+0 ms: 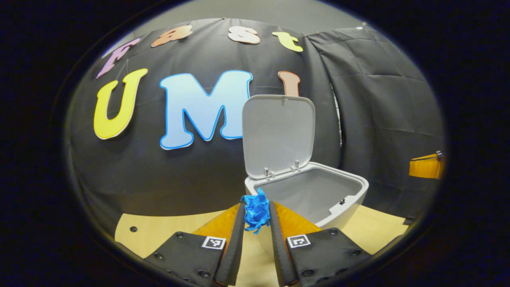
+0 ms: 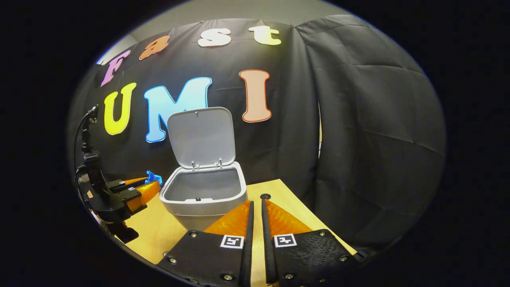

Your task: Press the lid of the desktop garbage bin to open it, pick up the crumpled paper on the desktop and throw it into the bin, then pick up the pop can on the desktop and drop it into the bin, and finally close the garbage bin lid.

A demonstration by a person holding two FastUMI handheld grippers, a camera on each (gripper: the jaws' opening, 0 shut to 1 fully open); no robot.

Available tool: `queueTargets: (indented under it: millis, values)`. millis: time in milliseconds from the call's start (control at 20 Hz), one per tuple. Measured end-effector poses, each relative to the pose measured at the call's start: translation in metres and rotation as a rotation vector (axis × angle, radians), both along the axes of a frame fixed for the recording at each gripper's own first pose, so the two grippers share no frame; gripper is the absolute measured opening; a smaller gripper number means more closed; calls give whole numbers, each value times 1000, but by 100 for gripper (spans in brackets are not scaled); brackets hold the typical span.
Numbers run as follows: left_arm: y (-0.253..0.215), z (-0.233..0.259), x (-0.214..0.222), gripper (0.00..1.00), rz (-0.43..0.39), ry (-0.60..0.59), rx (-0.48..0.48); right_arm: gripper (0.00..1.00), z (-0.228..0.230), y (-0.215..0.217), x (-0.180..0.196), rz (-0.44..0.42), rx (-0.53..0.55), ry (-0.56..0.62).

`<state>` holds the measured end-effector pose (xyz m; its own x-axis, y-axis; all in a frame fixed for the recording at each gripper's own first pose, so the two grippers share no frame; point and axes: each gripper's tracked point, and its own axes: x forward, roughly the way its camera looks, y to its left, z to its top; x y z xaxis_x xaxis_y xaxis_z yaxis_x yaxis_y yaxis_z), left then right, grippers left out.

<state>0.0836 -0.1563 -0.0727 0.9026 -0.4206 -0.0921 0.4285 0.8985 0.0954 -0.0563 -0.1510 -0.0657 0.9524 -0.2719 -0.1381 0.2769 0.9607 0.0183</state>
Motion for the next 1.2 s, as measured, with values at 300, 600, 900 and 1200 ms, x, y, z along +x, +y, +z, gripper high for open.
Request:
queueTargets:
  millis: [300, 600, 900, 1200]
  values:
    - [-37, 11, 0, 41, -63, -29, 5, 13, -1, -7, -1, -8, 3, 1]
    - [-53, 14, -3, 59, -95, -36, 0, 13, -4, -12, 0, -15, 10, 6]
    - [-36, 14, -2, 77, -66, -30, -16, 14, -7, -4, 2, -1, 13, 13]
    - [17, 18, -1, 77, 39, -23, -47, 14, -18, 30, 15, 85, 10, 43]
